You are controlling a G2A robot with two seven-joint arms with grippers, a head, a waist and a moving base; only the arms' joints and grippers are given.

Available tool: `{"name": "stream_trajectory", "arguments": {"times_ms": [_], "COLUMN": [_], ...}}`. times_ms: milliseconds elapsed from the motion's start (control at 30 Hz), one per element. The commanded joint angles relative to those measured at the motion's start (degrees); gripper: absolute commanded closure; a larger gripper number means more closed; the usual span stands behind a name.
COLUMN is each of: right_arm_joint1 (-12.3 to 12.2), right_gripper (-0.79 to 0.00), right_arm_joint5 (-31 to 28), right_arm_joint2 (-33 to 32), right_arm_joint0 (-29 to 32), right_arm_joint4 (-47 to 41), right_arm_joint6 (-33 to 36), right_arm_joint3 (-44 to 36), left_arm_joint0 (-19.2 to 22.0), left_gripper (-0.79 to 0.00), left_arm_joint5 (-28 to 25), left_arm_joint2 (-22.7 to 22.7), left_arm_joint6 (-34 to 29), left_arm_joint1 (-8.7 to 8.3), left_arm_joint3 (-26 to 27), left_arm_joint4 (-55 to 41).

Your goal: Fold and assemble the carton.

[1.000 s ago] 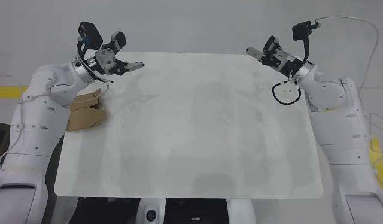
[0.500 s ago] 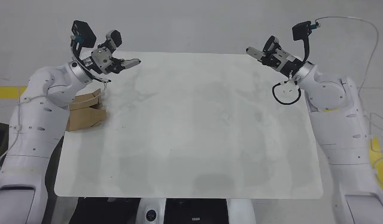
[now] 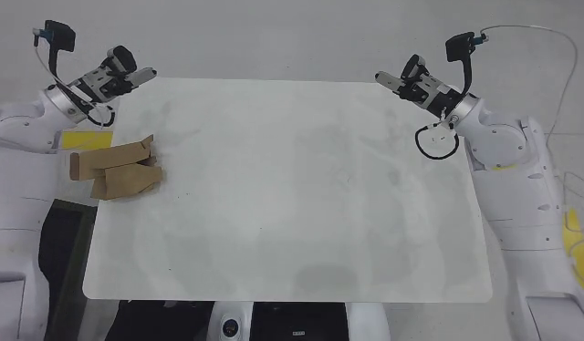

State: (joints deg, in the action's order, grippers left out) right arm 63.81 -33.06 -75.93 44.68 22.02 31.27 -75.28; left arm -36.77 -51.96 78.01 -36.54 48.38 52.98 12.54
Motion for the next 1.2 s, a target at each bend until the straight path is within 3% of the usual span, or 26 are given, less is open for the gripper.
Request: {"name": "stream_trajectory", "arguments": {"times_ms": [0,267,667,833,933,1167], "right_arm_joint1": [0.0,0.0,0.0,0.0,0.0,0.0], "right_gripper": [-0.785,-0.785,-0.785,-0.785,-0.785,-0.785], "right_arm_joint5": [0.0,0.0,0.0,0.0,0.0,0.0], "right_arm_joint2": [0.0,0.0,0.0,0.0,0.0,0.0], "right_arm_joint0": [0.0,0.0,0.0,0.0,0.0,0.0], "right_arm_joint4": [0.0,0.0,0.0,0.0,0.0,0.0], "right_arm_joint6": [0.0,0.0,0.0,0.0,0.0,0.0], "right_arm_joint3": [0.0,0.0,0.0,0.0,0.0,0.0], "left_arm_joint0": [0.51,4.3,10.05,11.18,11.38,11.66], "left_gripper": [-0.785,-0.785,-0.785,-0.785,-0.785,-0.785], "left_arm_joint5": [1.07,5.08,10.73,14.01,16.01,18.13], "left_arm_joint2": [1.01,2.83,2.98,1.66,0.51,-1.41], "left_arm_joint6": [-4.75,-15.6,-14.72,-15.32,-12.51,-13.5], "left_arm_joint1": [-0.6,-2.12,-3.86,-4.66,-5.2,-5.55], "left_arm_joint3": [-2.11,-12.71,-30.44,-34.64,-36.07,-38.11], "left_arm_joint4": [-3.46,-9.22,-3.58,1.46,6.1,10.69]}}
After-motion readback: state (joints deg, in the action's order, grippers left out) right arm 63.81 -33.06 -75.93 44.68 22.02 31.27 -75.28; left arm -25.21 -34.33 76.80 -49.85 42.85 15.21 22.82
